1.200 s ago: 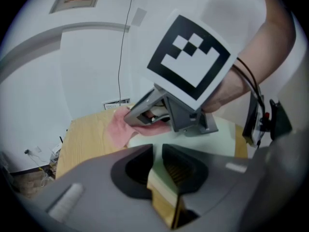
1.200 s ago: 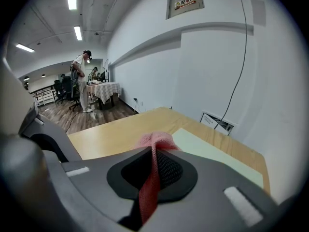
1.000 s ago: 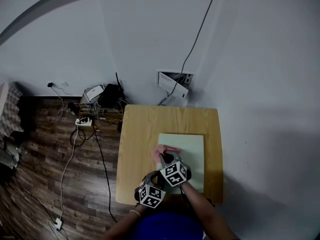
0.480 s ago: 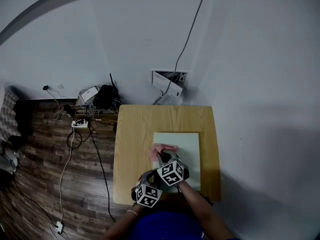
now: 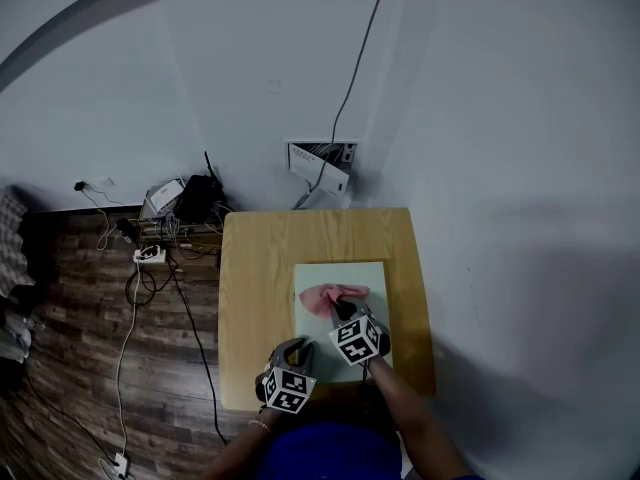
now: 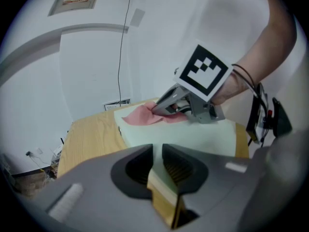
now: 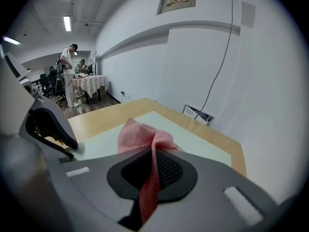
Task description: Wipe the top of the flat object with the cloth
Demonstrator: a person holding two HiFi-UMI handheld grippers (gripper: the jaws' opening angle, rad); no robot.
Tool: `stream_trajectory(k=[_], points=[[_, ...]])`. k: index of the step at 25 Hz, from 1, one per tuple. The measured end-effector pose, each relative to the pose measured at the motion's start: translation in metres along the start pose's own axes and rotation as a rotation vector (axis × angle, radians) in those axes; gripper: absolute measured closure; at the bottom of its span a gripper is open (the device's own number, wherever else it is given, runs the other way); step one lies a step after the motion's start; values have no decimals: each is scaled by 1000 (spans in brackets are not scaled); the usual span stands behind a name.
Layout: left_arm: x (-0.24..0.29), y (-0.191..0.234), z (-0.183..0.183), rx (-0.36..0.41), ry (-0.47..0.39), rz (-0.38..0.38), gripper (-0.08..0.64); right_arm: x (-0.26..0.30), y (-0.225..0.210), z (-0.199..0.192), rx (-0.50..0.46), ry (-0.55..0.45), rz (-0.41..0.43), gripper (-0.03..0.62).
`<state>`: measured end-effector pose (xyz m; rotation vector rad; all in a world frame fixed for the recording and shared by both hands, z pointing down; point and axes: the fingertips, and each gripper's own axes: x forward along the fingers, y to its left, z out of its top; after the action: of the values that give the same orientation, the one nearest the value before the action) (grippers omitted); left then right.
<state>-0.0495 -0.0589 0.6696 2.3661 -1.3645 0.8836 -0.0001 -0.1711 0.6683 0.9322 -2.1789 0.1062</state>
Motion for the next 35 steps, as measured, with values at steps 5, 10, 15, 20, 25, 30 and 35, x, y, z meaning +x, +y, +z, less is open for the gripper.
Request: stream_trajectory(k=[5, 10, 15, 20, 25, 30, 35], points=[[1, 0, 1, 0, 1, -1, 499, -12, -29, -22, 44, 27, -53, 578], [1, -1, 1, 3, 1, 1, 499, -24, -52, -41, 70, 51, -99, 578], [3, -1, 2, 3, 1, 2, 499, -34, -70, -56, 84, 71, -135, 578], [3, -2, 2, 2, 1, 5, 499, -42, -81, -67, 128, 72, -171, 578], [1, -2, 2, 3, 2, 5, 499, -45, -82, -69, 129, 70, -183, 578], [3, -1, 3, -1, 2, 11, 499, -42, -83, -68, 112, 61, -183, 578], [4, -2, 3, -1, 3, 14, 499, -42, -84, -70, 140, 49, -178, 578]])
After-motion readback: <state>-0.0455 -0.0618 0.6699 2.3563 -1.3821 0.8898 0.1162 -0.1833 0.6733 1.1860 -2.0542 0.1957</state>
